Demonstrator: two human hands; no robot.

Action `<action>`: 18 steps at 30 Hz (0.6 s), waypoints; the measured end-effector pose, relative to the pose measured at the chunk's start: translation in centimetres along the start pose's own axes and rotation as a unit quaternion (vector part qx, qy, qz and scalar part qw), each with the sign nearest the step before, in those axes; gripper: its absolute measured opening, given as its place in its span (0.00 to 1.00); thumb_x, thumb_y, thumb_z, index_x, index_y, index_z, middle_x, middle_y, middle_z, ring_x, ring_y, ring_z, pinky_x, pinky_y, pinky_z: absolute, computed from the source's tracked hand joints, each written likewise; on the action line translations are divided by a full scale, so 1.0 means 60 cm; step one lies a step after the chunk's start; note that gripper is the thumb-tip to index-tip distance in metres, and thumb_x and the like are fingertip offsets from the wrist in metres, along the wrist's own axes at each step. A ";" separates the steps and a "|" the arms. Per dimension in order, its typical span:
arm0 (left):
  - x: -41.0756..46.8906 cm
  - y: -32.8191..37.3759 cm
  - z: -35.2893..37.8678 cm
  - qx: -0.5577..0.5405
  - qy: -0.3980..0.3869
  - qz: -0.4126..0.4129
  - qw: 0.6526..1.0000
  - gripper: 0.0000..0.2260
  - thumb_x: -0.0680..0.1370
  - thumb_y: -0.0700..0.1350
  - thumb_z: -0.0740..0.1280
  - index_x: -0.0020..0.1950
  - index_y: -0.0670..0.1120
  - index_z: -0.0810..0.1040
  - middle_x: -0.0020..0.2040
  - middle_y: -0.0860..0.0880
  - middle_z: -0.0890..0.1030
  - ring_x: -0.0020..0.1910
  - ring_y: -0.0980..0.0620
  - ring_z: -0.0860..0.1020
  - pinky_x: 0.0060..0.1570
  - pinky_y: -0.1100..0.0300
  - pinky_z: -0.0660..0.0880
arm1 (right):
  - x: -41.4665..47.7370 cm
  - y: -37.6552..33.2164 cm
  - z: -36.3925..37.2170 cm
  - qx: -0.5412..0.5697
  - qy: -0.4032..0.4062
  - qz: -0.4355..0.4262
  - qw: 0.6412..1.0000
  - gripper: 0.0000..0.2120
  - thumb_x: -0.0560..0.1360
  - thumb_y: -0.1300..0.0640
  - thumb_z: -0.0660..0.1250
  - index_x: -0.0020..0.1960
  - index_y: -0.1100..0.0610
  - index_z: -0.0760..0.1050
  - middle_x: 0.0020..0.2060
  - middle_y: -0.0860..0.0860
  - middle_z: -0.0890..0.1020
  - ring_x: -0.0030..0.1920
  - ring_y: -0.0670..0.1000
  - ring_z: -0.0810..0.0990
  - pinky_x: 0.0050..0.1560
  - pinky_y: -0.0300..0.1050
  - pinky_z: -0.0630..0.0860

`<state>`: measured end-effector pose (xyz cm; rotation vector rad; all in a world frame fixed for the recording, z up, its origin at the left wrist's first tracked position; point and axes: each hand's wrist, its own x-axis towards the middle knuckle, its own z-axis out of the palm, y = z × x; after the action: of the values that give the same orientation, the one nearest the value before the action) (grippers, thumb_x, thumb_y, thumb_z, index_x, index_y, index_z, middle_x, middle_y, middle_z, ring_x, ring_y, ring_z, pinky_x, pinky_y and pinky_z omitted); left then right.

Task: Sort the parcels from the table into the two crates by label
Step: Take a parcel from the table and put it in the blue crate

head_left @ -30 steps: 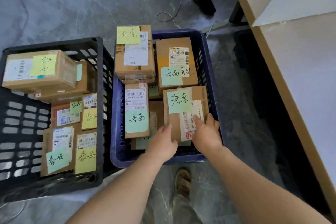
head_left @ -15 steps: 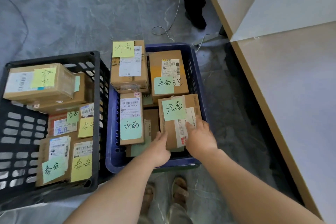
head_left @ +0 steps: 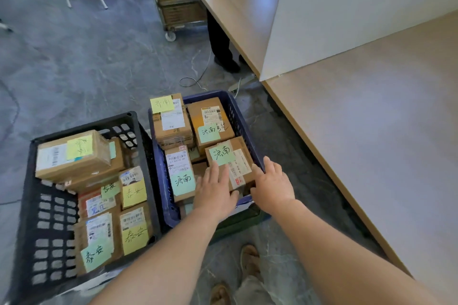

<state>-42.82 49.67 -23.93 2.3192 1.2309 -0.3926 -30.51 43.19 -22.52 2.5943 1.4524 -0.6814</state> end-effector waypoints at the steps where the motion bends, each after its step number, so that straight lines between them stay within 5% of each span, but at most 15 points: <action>1: -0.013 0.008 -0.006 0.009 0.006 0.013 1.000 0.34 0.82 0.56 0.57 0.80 0.49 0.40 0.80 0.44 0.38 0.79 0.44 0.41 0.77 0.45 0.43 | -0.020 0.001 -0.007 0.003 0.009 0.009 1.000 0.30 0.80 0.52 0.62 0.78 0.49 0.54 0.79 0.55 0.49 0.78 0.59 0.48 0.75 0.54 0.55; 8: -0.089 0.079 -0.035 0.094 0.056 0.111 0.988 0.34 0.81 0.61 0.53 0.80 0.50 0.40 0.80 0.44 0.38 0.78 0.43 0.38 0.75 0.42 0.39 | -0.153 0.047 -0.063 0.001 0.057 0.078 0.995 0.35 0.80 0.46 0.62 0.79 0.49 0.47 0.79 0.56 0.47 0.78 0.59 0.47 0.75 0.55 0.52; 18: -0.225 0.247 -0.019 0.164 0.096 0.226 0.955 0.33 0.82 0.63 0.48 0.79 0.49 0.38 0.79 0.43 0.36 0.78 0.43 0.36 0.75 0.40 0.39 | -0.371 0.180 -0.104 0.027 0.156 0.142 0.977 0.32 0.79 0.46 0.63 0.78 0.50 0.52 0.78 0.56 0.52 0.77 0.59 0.51 0.75 0.55 0.53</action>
<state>-37.94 33.80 -12.61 2.8851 0.7107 -0.2243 -29.44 21.56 -8.98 2.9728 1.0988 -0.2917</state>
